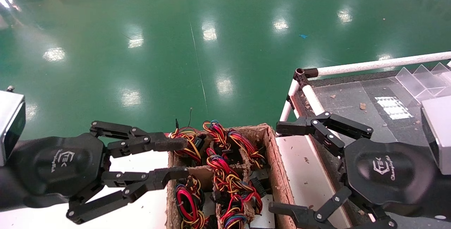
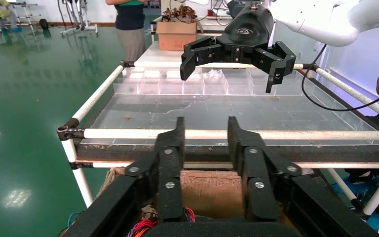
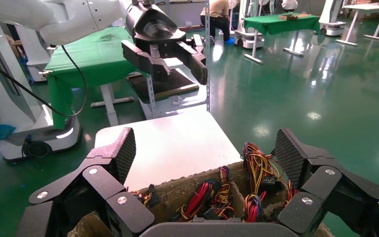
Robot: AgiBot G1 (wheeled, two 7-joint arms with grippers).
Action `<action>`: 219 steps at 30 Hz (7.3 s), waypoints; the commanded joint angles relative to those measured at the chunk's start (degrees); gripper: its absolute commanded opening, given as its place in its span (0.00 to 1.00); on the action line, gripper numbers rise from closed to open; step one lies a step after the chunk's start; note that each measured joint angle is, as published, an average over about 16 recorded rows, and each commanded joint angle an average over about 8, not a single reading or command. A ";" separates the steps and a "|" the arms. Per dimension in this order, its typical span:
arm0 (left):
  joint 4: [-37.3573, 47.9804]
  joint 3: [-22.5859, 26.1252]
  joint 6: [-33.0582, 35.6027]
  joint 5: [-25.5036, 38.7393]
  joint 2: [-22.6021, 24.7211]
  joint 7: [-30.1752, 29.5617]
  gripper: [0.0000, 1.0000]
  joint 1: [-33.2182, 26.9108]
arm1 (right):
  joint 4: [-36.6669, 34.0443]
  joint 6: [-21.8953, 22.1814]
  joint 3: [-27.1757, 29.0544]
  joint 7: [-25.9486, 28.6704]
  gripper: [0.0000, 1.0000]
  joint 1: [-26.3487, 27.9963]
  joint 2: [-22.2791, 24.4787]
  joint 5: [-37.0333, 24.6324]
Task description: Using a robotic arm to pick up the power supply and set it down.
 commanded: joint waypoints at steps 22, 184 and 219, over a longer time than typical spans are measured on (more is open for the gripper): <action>0.00 0.00 0.00 0.00 0.00 0.00 0.89 0.00 | 0.00 0.00 0.00 0.00 1.00 0.00 0.00 0.00; 0.06 0.62 -0.23 -0.41 -0.23 0.32 1.00 -0.16 | -29.03 37.77 -3.09 -27.29 0.00 23.83 -16.06 -41.95; 0.06 0.74 -0.28 -0.49 -0.28 0.38 1.00 -0.19 | -34.61 33.62 -5.11 -30.39 1.00 27.82 -17.44 -43.82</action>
